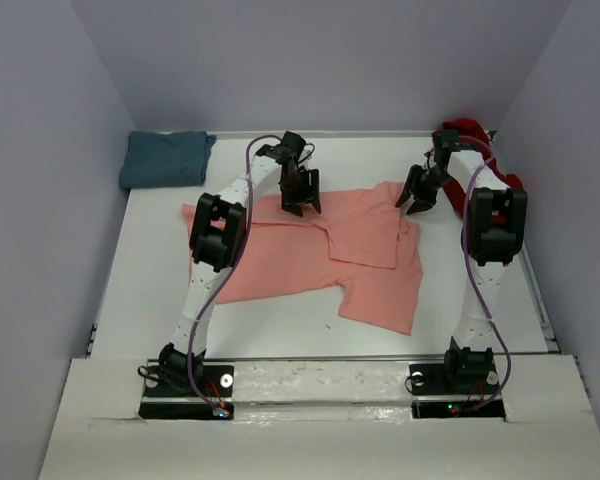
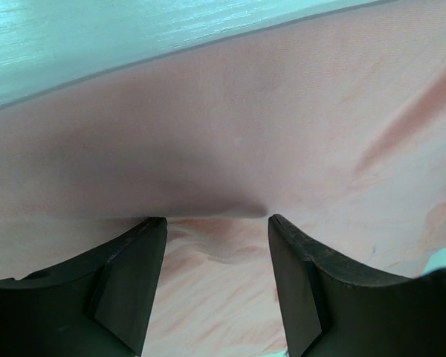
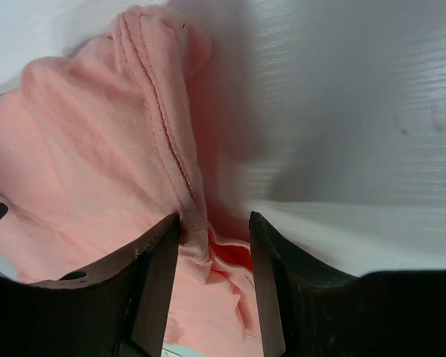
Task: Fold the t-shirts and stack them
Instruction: Fold the tshirt
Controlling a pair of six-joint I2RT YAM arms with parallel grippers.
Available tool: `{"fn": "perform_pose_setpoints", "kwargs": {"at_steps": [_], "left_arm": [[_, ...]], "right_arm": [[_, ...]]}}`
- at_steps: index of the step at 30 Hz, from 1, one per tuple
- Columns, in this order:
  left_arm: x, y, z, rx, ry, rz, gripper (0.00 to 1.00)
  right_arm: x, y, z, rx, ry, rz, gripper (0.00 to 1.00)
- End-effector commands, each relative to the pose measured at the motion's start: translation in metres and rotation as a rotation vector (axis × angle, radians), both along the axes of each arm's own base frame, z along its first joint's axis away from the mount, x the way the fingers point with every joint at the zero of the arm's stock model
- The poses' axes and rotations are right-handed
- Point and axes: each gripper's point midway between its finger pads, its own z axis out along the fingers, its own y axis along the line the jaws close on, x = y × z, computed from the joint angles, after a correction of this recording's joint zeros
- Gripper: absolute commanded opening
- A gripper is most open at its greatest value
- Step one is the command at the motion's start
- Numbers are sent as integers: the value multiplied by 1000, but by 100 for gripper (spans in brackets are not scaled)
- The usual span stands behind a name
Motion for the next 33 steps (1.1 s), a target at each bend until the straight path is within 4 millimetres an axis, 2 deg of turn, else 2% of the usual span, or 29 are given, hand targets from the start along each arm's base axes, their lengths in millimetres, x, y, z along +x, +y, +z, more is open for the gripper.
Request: {"fn": "perform_pose_setpoints", "kwargs": {"at_steps": [1,10,17,20,24,28,30,31,33], "left_arm": [[2,11,18,13,-26,5,70],[3,11,17,10,-22,5,70],[2,10,15,8,-18,4,70],[2,10,14,10,-16,2,70],[1,10,13,9,-13,0,70],[2,11,12,10,-12,0,70],[1,11,11,10,-10,1,70],[2,12,12,11,-13,2,70],[1,12,13,11,-14,-1,70]], "right_arm": [[10,8,37,29,-115,11,48],[15,13,48,59,-135,7,46],[14,15,45,75,-121,4,39],[14,16,46,80,-119,-1,31],[15,19,45,98,-114,-4,30],[18,21,45,114,-117,-8,21],[21,21,45,116,-123,-9,11],[24,20,46,108,-129,-11,1],[29,17,48,93,-141,-13,0]]}}
